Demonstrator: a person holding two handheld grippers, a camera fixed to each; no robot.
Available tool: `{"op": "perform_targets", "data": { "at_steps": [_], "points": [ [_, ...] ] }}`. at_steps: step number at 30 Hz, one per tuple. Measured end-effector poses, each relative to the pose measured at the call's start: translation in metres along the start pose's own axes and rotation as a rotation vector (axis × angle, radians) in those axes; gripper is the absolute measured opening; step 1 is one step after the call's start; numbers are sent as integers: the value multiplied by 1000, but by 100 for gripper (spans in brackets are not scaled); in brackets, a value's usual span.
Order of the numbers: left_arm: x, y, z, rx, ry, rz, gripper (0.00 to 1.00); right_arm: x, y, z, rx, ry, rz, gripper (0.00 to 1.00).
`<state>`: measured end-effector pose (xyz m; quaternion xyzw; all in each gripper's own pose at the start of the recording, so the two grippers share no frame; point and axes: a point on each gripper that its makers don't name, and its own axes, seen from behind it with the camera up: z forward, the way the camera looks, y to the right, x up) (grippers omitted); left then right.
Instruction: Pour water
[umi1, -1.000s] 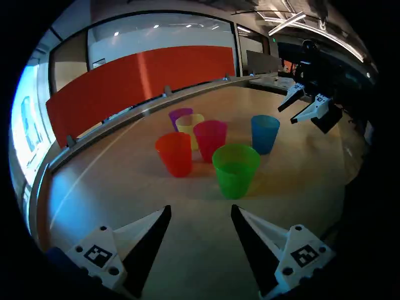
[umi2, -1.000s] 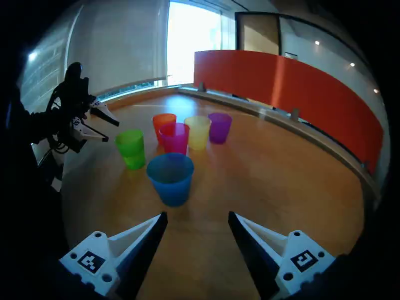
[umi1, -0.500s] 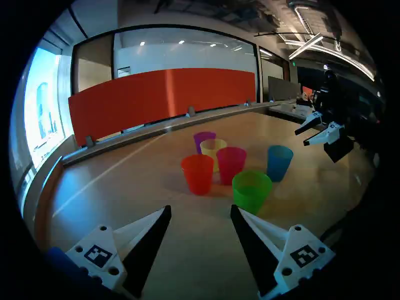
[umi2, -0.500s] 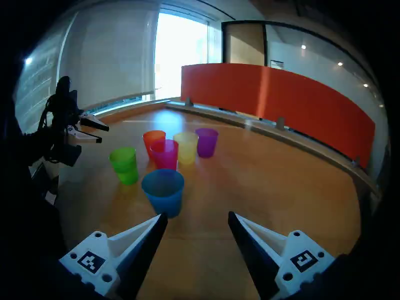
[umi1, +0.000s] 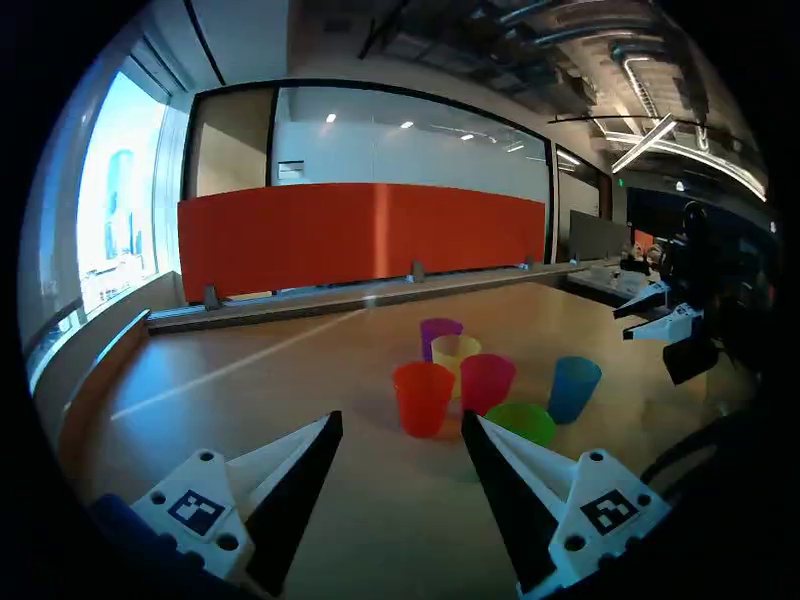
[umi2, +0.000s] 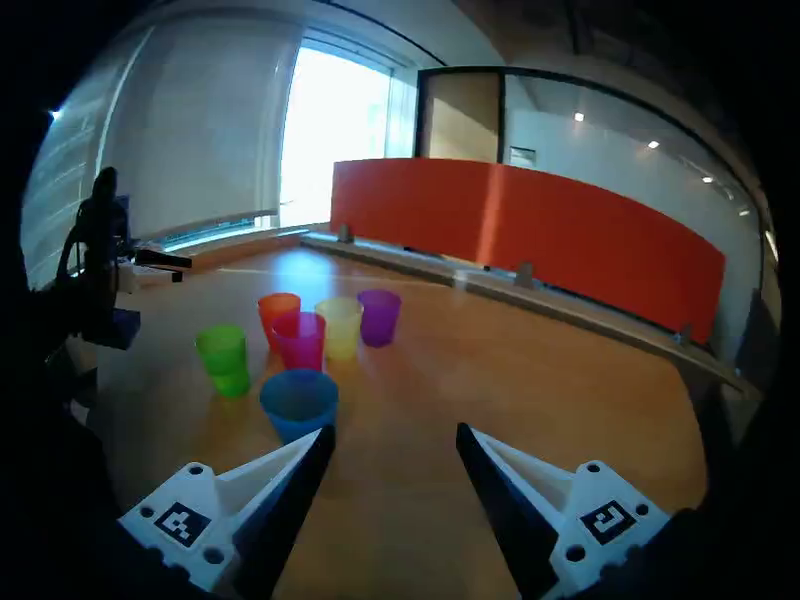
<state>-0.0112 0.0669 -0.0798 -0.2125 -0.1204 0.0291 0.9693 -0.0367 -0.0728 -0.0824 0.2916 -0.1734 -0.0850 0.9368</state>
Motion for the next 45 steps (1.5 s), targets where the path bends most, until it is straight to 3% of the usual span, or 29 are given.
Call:
{"op": "perform_targets", "data": {
  "at_steps": [21, 30, 36, 45],
  "points": [
    [47, -16, -10, 126, 221, -155, 88, 46, 40, -6, -292, 222, 42, 100],
    [58, -21, -14, 163, 285, -144, 88, 55, 49, -11, -353, 265, 41, 100],
    [63, -27, -18, 185, 324, -170, 88, 62, 57, -13, -400, 299, 44, 99],
    [70, -29, -16, 207, 348, -147, 88, 64, 61, -13, -420, 323, 76, 99]
  ]
}}
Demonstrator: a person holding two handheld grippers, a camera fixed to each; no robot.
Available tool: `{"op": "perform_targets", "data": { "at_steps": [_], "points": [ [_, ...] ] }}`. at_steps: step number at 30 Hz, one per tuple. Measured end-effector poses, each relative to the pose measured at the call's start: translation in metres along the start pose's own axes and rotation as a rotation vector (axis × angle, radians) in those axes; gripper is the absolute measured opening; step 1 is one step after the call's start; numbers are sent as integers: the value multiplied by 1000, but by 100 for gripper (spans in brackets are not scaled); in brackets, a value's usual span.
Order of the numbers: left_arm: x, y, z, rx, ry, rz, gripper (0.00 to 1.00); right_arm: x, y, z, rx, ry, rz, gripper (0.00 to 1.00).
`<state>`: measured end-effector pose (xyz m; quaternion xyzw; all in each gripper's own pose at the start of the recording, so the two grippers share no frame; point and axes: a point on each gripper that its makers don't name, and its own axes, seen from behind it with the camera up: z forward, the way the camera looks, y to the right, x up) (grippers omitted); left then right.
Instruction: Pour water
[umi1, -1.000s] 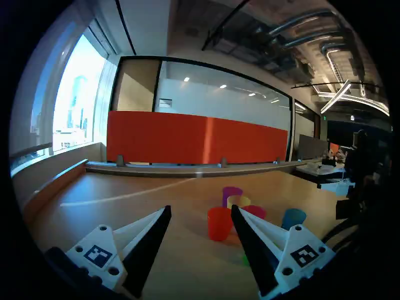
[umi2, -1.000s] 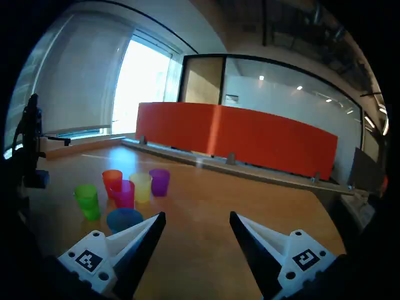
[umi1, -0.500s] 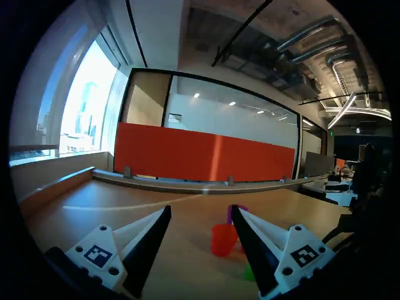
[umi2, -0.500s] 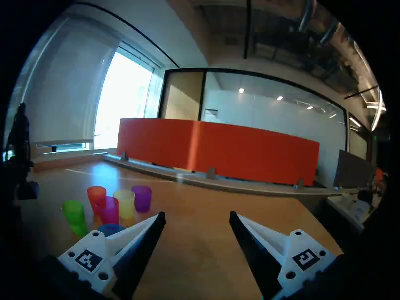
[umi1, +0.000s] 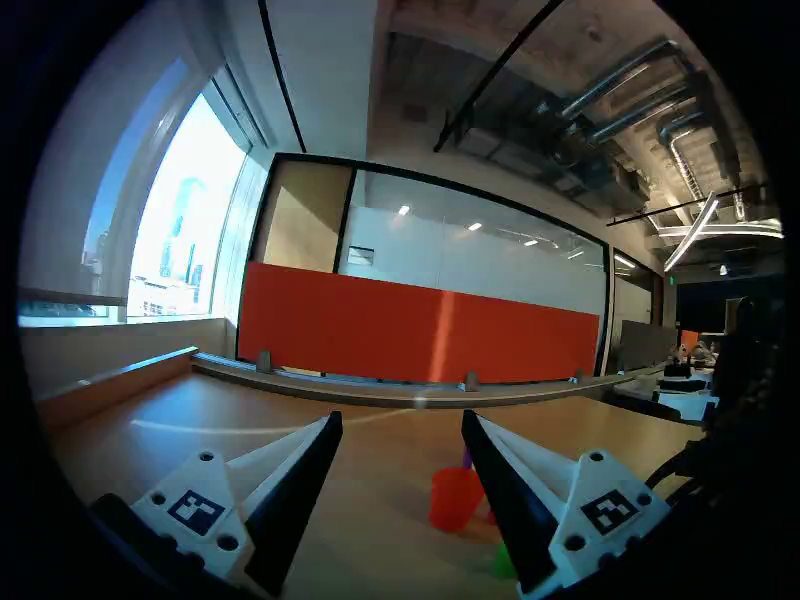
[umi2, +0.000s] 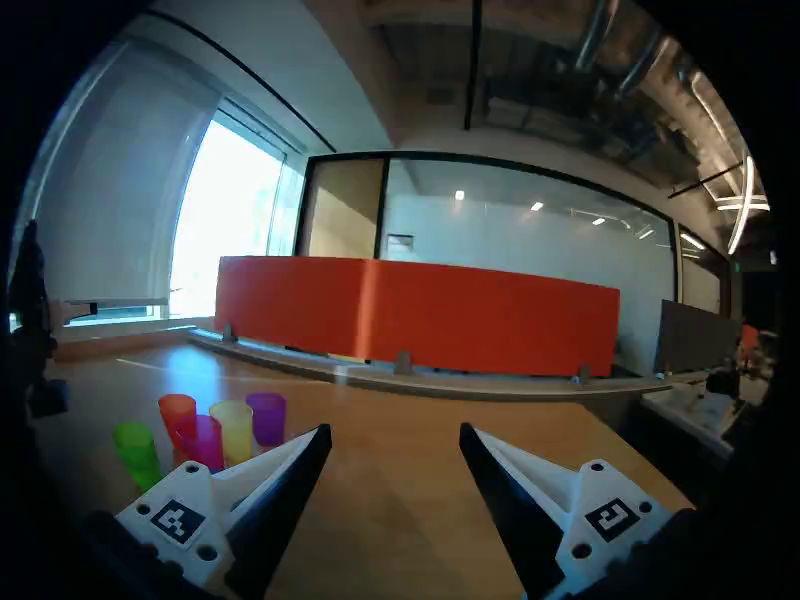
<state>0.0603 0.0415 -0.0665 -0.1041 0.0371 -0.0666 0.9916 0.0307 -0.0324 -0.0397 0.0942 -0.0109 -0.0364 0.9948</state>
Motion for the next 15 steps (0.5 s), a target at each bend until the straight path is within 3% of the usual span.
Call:
{"op": "perform_targets", "data": {
  "at_steps": [15],
  "points": [
    [-1, -15, 9, 99, 22, 46, 88, 13, 16, 3, -102, 23, -37, 99]
  ]
}}
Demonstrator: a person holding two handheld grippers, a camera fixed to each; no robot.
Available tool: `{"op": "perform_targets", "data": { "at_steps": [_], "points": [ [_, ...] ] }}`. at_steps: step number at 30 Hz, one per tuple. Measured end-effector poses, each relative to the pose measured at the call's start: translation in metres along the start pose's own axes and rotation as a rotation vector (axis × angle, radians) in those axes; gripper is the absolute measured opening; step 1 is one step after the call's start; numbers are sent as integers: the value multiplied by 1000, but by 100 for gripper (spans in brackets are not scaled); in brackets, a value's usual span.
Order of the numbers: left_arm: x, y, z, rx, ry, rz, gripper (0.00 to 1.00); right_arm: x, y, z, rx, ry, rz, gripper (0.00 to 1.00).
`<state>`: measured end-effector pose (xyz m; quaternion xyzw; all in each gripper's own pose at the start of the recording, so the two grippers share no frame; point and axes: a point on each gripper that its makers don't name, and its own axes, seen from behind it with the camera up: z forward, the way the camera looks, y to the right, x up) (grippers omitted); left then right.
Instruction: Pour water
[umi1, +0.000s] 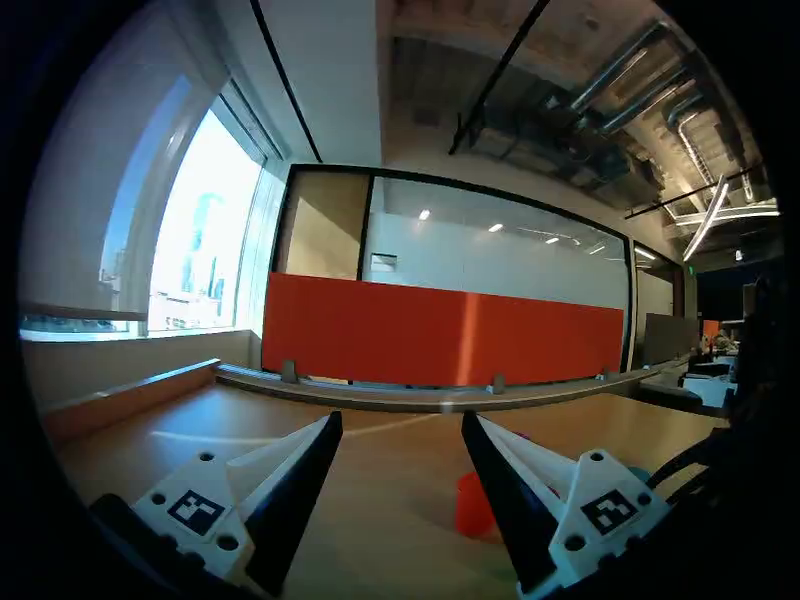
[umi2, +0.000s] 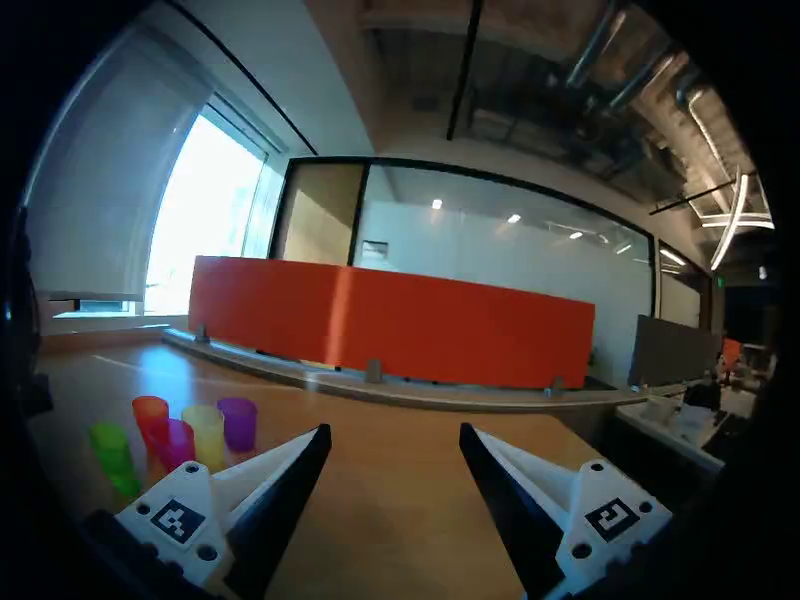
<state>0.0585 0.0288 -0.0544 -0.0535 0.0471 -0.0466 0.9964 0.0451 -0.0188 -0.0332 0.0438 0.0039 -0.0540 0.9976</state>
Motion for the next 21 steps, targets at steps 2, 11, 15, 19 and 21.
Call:
{"op": "perform_targets", "data": {
  "at_steps": [2, 11, 15, 19, 21],
  "points": [
    [-2, -3, 2, 17, 0, 9, 88, 1, -1, 0, -3, -3, 1, 99],
    [-6, -13, 9, 59, 2, 17, 88, 3, 0, 3, -21, -20, 17, 99],
    [-12, -20, 10, 88, -8, 34, 88, -1, -3, 3, -9, -43, 23, 99],
    [-15, -23, 11, 108, 0, 59, 88, -7, -3, 4, -16, -72, 29, 100],
    [-17, -26, 12, 120, 0, 71, 88, -9, -2, 5, -20, -83, 29, 99]
  ]
}}
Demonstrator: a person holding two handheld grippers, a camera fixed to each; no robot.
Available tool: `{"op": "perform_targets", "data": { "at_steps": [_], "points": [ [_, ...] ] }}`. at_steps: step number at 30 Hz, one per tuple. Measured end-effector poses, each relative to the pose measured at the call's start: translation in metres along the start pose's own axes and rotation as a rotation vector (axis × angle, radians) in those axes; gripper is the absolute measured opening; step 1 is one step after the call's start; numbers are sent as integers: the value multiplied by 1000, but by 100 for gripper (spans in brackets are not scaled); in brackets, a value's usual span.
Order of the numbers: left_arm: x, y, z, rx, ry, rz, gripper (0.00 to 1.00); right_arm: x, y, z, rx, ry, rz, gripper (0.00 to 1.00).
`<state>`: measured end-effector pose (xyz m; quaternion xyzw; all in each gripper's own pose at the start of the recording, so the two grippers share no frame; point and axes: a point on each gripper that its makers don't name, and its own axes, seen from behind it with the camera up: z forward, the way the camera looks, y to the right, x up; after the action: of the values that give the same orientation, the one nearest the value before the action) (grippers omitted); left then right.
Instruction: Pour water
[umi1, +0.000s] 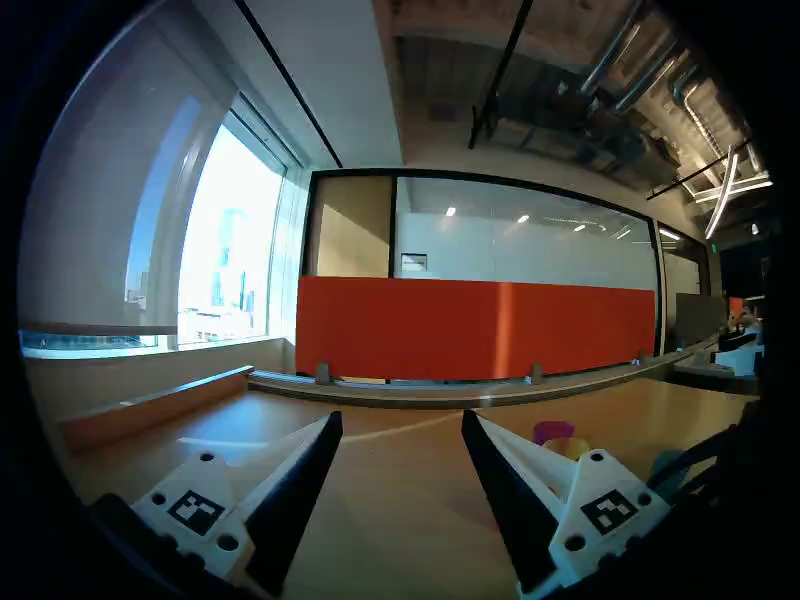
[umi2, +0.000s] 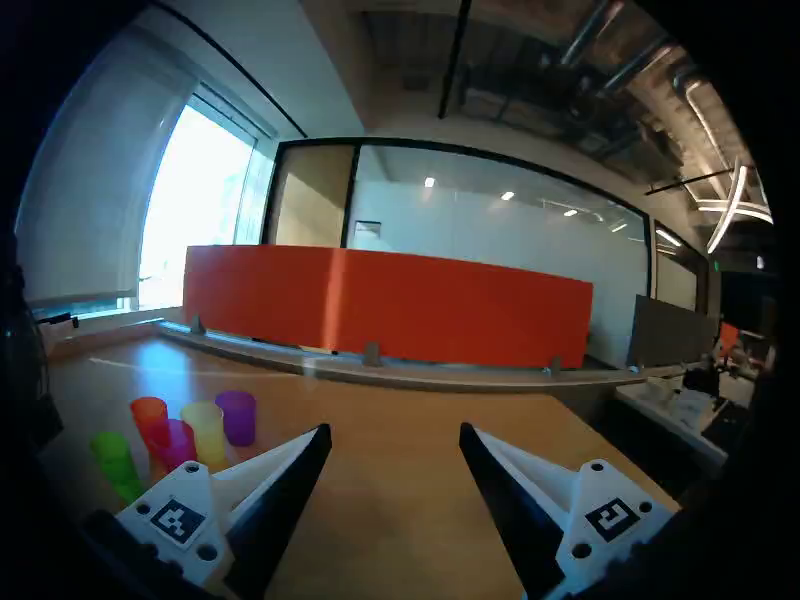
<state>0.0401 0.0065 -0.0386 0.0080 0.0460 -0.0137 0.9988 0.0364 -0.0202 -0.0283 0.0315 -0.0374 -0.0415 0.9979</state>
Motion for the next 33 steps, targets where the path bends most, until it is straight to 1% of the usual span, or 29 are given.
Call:
{"op": "perform_targets", "data": {
  "at_steps": [3, 6, 11, 15, 23, 33],
  "points": [
    [-5, -3, 2, 18, -5, 14, 88, 0, 4, 2, -14, -9, 1, 99],
    [-7, -2, 2, 20, -1, 23, 88, 4, 7, 4, -28, -13, 14, 100],
    [-15, -5, 3, 20, -3, 50, 88, 11, 3, 3, -26, -11, 21, 100],
    [-22, -7, 5, 25, -6, 62, 88, 10, 0, 3, -26, -24, 9, 99],
    [-40, -6, 10, 22, -27, 51, 88, 8, -5, 4, -21, -36, 0, 99],
    [-53, -9, 17, 25, -41, 49, 88, 4, -9, 4, -20, -50, -17, 100]
  ]
}}
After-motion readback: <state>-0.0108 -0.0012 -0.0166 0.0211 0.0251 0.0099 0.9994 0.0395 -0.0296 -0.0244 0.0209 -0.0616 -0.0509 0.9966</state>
